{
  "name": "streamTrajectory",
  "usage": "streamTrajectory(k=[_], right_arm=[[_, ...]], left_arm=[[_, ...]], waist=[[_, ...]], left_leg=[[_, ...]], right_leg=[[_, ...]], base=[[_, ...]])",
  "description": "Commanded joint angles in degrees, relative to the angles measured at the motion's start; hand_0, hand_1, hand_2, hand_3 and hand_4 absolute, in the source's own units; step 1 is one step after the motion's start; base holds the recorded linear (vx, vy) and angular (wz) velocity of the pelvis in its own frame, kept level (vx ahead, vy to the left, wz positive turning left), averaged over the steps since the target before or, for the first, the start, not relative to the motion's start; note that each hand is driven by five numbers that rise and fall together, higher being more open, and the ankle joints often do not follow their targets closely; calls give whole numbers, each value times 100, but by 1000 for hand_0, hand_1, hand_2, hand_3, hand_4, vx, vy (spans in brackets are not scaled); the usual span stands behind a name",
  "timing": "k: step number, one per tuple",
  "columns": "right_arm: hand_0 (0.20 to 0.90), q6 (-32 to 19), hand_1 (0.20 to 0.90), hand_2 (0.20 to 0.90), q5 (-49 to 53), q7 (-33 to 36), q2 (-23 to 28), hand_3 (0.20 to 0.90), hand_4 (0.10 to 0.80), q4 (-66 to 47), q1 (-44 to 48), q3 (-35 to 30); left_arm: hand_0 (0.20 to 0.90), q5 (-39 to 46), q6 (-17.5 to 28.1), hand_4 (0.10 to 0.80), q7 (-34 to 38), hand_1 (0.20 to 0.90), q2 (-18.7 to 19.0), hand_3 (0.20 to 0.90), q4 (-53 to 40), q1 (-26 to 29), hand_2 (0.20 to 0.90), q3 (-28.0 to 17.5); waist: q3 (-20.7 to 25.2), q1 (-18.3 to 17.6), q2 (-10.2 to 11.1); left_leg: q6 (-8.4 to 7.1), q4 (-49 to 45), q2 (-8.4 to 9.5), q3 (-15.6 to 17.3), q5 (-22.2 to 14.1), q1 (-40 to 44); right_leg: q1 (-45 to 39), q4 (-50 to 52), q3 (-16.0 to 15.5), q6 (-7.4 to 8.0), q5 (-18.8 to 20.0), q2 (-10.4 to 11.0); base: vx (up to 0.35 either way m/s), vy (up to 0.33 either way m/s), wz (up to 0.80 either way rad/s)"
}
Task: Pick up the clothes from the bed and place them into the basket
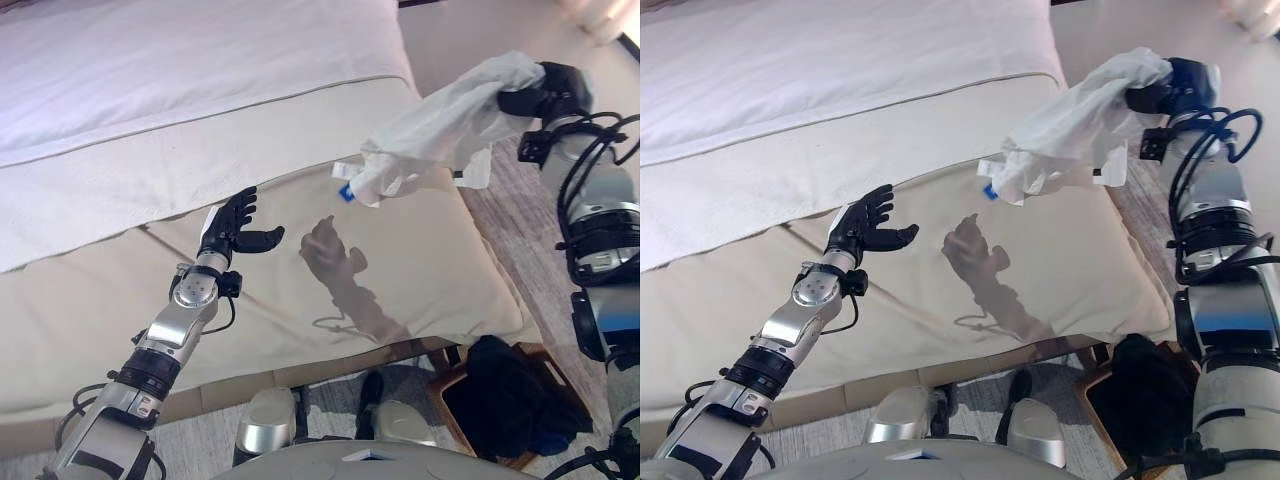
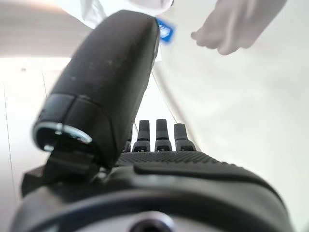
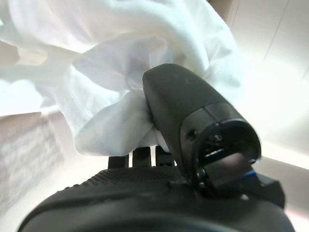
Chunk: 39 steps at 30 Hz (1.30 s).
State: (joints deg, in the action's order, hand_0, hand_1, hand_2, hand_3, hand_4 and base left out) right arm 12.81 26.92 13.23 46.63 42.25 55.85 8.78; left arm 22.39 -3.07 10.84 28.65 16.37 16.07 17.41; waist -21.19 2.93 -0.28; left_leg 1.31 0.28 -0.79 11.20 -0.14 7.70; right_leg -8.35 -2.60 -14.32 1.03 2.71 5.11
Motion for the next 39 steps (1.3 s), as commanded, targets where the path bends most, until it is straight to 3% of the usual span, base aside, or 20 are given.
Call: streamTrajectory(k=[1, 4, 11, 21, 27, 39], right_arm=[[300, -805, 300, 300, -95, 69, 689, 200, 100, -592, -351, 38], [300, -832, 300, 300, -97, 97, 785, 200, 100, -758, -541, -108], [300, -964, 300, 300, -170, 281, 1264, 200, 100, -1162, -1567, -957], [300, -869, 300, 300, -227, 270, 1365, 200, 100, -1417, -2685, -1840], [300, -723, 300, 300, -306, 325, 1192, 200, 100, -1284, -3215, -2163], [300, -651, 300, 300, -486, 182, 572, 200, 100, -976, -3752, -2150]], left_arm=[[900, -186, 721, 800, 58, 900, -60, 900, 342, -236, 900, 79], [900, -175, 766, 800, 61, 900, -42, 900, 333, -313, 900, 16], [900, -291, 914, 800, -143, 900, -9, 900, 403, -246, 900, 27], [900, -299, 802, 800, -237, 900, -14, 900, 358, -128, 900, 42], [900, -336, 708, 800, -252, 900, -57, 900, 344, -138, 900, 84], [900, -339, 584, 800, -414, 900, 0, 900, 276, -171, 900, 19]], waist=[[1588, -151, 118], [1629, -229, 135], [1682, -675, 150], [1720, -1115, 158], [1707, -1292, 130], [1635, -1456, -77]], left_leg=[[-208, 230, 30, -692, -245, -36], [-173, 191, 45, -718, -313, -15], [-196, 328, -73, -282, -338, 102], [-198, 387, -146, 68, -361, 168], [-187, 391, -138, 131, -391, 161], [-230, 365, -173, 316, -382, 139]], right_leg=[[254, 495, 472, 200, -519, -148], [275, 427, 721, 209, -474, -185], [331, 238, 978, 296, -310, -217], [477, 112, 1411, 349, -170, -334], [559, 60, 1654, 360, -112, -430], [653, 8, 1725, 363, -45, -476]], base=[[55, -2, -52], [52, 1, -65], [8, 16, -27], [-10, 12, -33], [-41, -40, -31], [-25, -59, -8]])
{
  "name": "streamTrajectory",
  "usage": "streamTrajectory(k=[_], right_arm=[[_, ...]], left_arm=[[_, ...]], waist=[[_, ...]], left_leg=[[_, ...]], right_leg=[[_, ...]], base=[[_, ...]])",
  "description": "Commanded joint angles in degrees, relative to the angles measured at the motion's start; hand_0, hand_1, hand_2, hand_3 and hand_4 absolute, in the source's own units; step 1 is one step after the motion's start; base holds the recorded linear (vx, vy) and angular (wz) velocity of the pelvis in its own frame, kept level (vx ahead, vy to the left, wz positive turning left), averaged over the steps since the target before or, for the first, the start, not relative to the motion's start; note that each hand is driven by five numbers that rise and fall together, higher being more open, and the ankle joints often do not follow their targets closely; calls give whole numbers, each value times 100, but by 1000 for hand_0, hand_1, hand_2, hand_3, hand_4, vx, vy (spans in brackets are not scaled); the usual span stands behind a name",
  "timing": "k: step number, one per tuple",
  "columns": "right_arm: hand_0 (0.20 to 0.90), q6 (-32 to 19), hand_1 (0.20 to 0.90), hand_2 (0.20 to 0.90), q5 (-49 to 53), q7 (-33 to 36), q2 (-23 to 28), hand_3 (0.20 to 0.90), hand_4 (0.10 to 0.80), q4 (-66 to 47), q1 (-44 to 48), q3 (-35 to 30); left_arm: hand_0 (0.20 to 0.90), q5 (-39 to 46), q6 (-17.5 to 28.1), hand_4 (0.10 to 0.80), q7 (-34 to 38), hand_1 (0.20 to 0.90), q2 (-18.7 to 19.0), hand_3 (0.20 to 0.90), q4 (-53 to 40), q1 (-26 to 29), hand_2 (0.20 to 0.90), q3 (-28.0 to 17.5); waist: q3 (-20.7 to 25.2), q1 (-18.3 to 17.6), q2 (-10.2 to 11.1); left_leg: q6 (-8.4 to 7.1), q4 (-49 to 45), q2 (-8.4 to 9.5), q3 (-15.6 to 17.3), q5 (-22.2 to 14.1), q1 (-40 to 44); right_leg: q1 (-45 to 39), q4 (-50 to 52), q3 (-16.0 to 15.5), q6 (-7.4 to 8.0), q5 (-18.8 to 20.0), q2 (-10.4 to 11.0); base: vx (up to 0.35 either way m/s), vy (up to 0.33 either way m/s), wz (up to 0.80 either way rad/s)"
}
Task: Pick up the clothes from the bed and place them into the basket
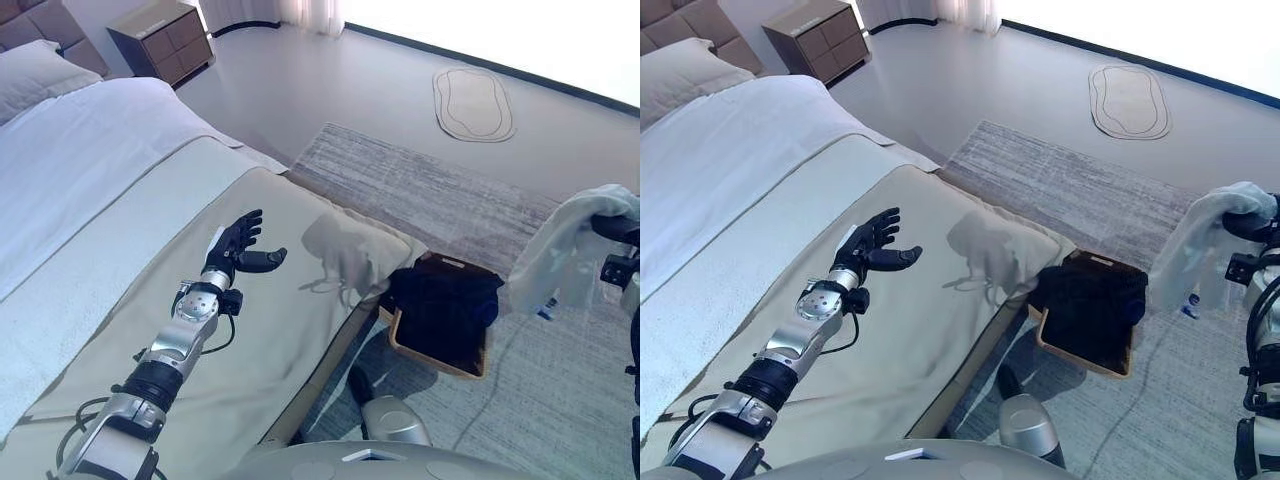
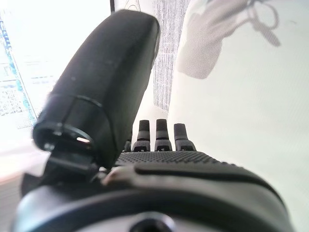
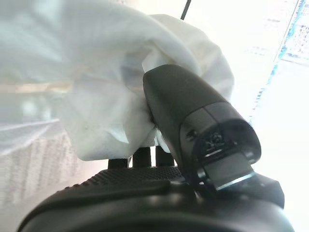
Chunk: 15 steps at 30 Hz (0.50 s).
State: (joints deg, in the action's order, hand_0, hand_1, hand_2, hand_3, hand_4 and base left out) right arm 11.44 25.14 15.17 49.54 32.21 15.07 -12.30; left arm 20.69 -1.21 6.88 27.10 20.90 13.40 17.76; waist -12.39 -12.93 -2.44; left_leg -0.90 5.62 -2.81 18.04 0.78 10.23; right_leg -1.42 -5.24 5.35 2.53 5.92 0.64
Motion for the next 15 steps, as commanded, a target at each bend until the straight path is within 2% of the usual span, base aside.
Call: streamTrajectory(k=[1, 15], right_arm=[[300, -497, 300, 300, -336, -56, 252, 200, 100, 80, 288, -13], [300, -348, 300, 300, -273, -272, -129, 200, 100, 535, 117, 190]], left_arm=[[900, -189, 405, 800, -36, 900, 146, 900, -184, 62, 900, -13], [900, -286, 212, 800, -16, 900, 121, 900, -311, 58, 900, 102]], waist=[[757, 135, 132], [651, 176, 56]], left_leg=[[-10, -160, 28, -359, -471, -107], [-12, -206, 2, -241, -473, -204]], right_leg=[[-46, 257, -242, 217, -357, -30], [76, 216, -297, 220, -310, -25]], base=[[24, -65, 1], [-17, -55, -1]])
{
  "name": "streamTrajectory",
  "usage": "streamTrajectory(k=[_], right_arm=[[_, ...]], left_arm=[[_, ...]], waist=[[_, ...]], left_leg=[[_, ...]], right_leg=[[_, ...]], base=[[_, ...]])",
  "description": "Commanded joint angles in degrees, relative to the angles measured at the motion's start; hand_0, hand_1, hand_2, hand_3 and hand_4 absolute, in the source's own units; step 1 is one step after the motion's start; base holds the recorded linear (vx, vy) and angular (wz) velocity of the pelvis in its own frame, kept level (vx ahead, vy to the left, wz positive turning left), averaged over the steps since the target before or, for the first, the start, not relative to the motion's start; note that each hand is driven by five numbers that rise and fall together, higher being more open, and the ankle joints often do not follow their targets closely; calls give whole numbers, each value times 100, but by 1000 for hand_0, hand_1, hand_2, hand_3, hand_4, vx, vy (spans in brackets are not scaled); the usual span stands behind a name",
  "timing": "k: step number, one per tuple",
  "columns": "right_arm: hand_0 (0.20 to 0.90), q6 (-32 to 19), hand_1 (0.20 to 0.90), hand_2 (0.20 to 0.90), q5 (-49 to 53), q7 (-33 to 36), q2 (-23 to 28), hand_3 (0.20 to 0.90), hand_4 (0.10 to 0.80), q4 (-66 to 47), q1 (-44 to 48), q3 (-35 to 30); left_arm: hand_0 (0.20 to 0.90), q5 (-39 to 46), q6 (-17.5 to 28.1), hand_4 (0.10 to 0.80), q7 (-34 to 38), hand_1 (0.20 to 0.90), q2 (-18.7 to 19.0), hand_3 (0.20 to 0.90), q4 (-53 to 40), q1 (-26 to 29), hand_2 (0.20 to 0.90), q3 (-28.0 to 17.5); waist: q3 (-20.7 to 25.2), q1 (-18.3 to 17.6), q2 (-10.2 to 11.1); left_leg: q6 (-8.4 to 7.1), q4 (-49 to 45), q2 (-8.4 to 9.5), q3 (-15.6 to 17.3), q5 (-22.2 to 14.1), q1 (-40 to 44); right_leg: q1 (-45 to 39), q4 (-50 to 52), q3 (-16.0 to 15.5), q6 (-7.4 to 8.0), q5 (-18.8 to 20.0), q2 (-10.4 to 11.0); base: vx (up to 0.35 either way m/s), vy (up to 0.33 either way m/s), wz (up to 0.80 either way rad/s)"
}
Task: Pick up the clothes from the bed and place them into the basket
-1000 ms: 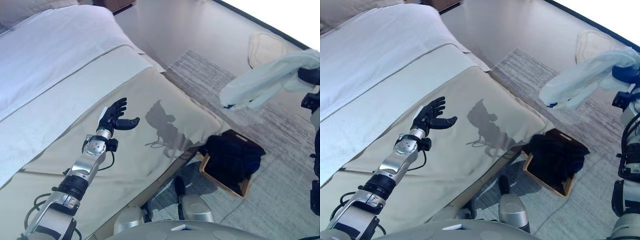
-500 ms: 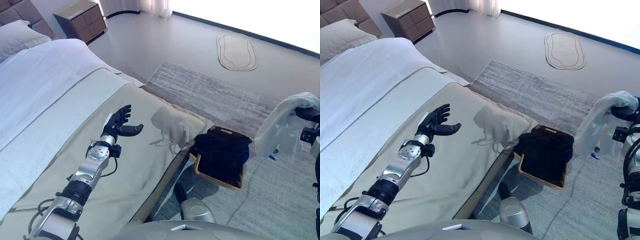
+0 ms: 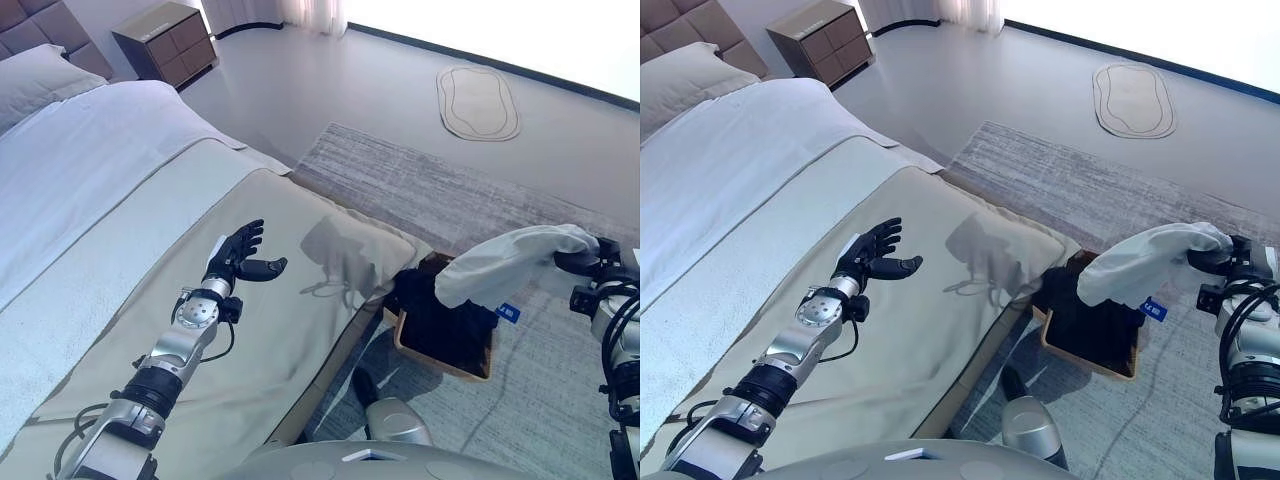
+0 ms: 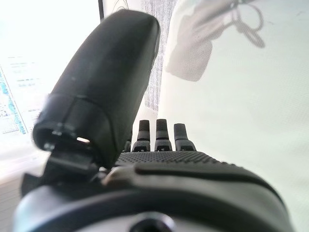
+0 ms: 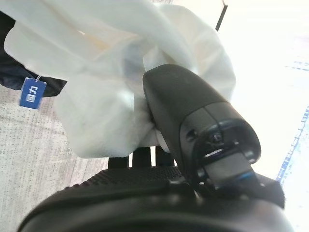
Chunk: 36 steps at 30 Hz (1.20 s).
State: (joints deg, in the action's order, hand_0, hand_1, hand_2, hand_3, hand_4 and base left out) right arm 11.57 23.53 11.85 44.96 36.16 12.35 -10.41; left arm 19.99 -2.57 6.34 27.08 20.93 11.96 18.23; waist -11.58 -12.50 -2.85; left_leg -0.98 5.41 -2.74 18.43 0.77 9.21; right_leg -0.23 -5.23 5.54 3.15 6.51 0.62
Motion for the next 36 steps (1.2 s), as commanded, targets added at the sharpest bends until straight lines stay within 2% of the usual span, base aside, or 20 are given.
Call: streamTrajectory(k=[1, 7, 9, 15, 32, 36], right_arm=[[300, -345, 300, 300, -117, 74, 292, 200, 100, 142, 363, 32], [300, -235, 300, 300, -221, -46, 199, 200, 100, 296, 386, 107], [900, -310, 900, 900, -510, -232, 244, 900, 800, 332, 392, 199], [900, -399, 900, 900, -853, -367, 299, 900, 800, 281, 327, 423], [900, 100, 900, 900, -1448, -374, 249, 900, 800, 371, 52, 523], [900, 61, 900, 900, -1574, -321, 250, 900, 800, 301, 166, 592]], left_arm=[[900, -229, 357, 800, 41, 900, 118, 900, -312, 189, 900, 52], [900, -255, 338, 800, 32, 900, 115, 900, -340, 184, 900, 53], [900, -254, 347, 800, 9, 900, 134, 900, -350, 166, 900, 38], [900, -314, 333, 800, -15, 900, 132, 900, -347, 125, 900, 23], [900, -403, 380, 800, -63, 900, 174, 900, -436, -71, 900, -96], [900, -382, 335, 800, -23, 900, 141, 900, -476, -65, 900, -79]], waist=[[558, 131, 93], [524, 157, 57], [515, 163, 41], [493, 193, 41], [454, 292, 105], [448, 316, 112]], left_leg=[[-9, -194, -16, -266, -470, -104], [-35, -216, -41, -218, -470, -117], [-45, -209, -42, -217, -465, -120], [-33, -151, -9, -262, -436, -117], [21, -156, 68, -389, -442, -113], [18, -174, 53, -373, -448, -98]], right_leg=[[-42, 213, -324, 154, -369, -18], [-44, 194, -384, 155, -359, 9], [-43, 187, -403, 161, -355, 23], [-50, 160, -410, 170, -336, 33], [-81, 193, -389, 176, -338, 32], [-108, 206, -437, 172, -362, 51]], base=[[-5, -35, -3], [-1, -11, -1], [0, 0, 0], [0, 0, 0], [0, 0, 0], [0, 0, 0]])
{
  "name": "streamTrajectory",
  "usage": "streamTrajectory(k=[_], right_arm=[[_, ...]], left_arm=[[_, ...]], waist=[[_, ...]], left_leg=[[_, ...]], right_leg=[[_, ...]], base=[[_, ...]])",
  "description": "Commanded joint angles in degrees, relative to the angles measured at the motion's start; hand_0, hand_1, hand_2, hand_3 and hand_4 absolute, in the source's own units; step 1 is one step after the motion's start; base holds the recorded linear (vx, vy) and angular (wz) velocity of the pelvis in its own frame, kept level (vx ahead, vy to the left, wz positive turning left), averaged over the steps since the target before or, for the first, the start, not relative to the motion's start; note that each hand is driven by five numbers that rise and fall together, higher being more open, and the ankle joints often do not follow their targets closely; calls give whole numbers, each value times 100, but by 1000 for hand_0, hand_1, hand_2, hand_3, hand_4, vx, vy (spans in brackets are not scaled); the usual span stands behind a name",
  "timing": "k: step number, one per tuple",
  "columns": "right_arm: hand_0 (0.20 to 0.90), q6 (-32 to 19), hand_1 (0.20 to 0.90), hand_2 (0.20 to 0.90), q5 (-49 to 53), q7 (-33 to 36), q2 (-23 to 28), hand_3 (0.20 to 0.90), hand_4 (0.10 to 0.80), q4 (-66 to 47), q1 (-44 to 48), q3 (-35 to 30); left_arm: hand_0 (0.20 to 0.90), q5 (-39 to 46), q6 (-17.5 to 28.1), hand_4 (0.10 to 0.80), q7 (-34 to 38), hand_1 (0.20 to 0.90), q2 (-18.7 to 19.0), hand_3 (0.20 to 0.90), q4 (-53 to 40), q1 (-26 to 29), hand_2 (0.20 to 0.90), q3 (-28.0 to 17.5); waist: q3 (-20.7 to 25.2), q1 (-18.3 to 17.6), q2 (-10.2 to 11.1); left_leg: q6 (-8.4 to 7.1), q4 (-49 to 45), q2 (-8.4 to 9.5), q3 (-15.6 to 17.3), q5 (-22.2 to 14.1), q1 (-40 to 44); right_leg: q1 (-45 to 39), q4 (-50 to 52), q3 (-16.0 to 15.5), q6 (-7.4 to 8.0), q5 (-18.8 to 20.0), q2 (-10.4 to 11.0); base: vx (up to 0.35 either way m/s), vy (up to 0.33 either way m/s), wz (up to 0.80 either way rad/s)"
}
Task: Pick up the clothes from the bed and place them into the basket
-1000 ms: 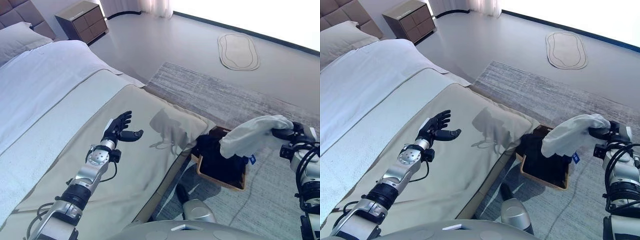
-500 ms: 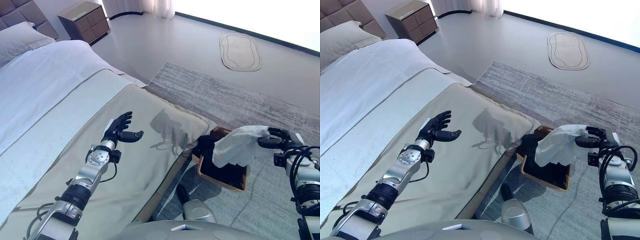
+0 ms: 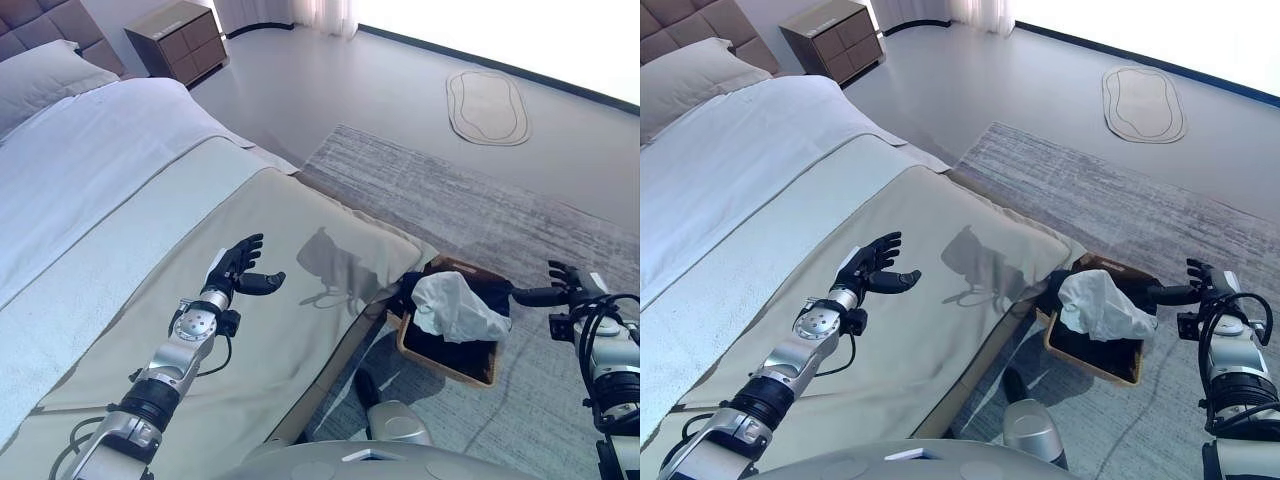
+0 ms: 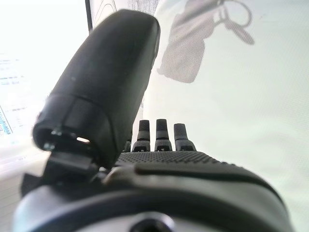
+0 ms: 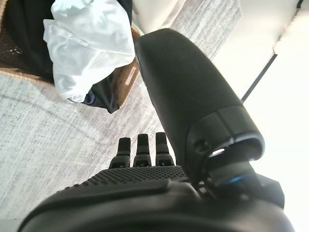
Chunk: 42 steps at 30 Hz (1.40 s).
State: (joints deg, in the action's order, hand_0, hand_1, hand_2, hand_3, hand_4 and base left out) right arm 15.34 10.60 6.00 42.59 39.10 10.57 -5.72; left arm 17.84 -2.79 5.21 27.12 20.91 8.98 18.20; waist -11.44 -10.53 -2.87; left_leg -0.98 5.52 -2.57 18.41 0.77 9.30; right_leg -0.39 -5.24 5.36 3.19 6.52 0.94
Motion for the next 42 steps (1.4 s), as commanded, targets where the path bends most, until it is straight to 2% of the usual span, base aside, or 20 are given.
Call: streamTrajectory(k=[1, 8, 19, 23, 28, 34, 42], right_arm=[[900, -324, 900, 900, -284, 288, 474, 900, 800, -37, 364, 144], [900, -491, 900, 900, -295, 707, 199, 900, 800, -538, 421, 178], [900, -995, 900, 900, -1758, 1425, -929, 900, 800, -1700, -103, 944], [900, -1144, 900, 900, -2345, 1447, -1106, 900, 800, -1994, -191, 1307], [900, -1227, 900, 900, -2588, 1423, -1176, 900, 800, -2170, -252, 1488], [900, -1369, 900, 900, -2379, 1225, -1253, 900, 800, -2429, -578, 1419], [900, -1472, 900, 900, -2082, 803, -1541, 900, 800, -2487, -923, 1478]], left_arm=[[900, -171, 352, 800, 83, 900, 124, 900, -471, 236, 900, -74], [900, -84, 312, 800, 32, 900, 21, 900, -376, 206, 900, -53], [900, 54, 631, 800, 177, 900, -558, 900, 282, -354, 900, -166], [900, 13, 750, 800, 139, 900, -671, 900, 349, -569, 900, -312], [900, -150, 818, 800, -28, 900, -689, 900, 337, -774, 900, -421], [900, -296, 665, 800, -99, 900, -620, 900, 324, -1012, 900, -706], [900, -360, 748, 800, -396, 900, -630, 900, 363, -1357, 900, -936]], waist=[[437, 126, 115], [480, 145, 81], [537, 286, 37], [555, 485, 51], [586, 651, 75], [636, 830, 137], [590, 926, 201]], left_leg=[[13, -185, 28, -362, -446, -101], [-10, -151, 8, -367, -427, -64], [24, -117, 60, -526, -382, -39], [24, -66, 97, -731, -331, -100], [24, -52, 147, -965, -310, -177], [44, -52, 182, -1182, -284, -220], [63, -53, 203, -1291, -258, -195]], right_leg=[[-99, 209, -435, 170, -366, 26], [-171, 171, -510, 168, -387, 48], [-277, 260, -712, 145, -505, 98], [-331, 289, -914, 133, -566, 135], [-392, 316, -1046, 103, -651, 142], [-483, 381, -1250, 102, -762, 185], [-530, 475, -1334, 107, -820, 207]], base=[[0, 0, 0], [30, 25, 4], [38, 33, 6], [21, 20, 22], [35, 30, 30], [49, 27, 30], [36, 2, 12]])
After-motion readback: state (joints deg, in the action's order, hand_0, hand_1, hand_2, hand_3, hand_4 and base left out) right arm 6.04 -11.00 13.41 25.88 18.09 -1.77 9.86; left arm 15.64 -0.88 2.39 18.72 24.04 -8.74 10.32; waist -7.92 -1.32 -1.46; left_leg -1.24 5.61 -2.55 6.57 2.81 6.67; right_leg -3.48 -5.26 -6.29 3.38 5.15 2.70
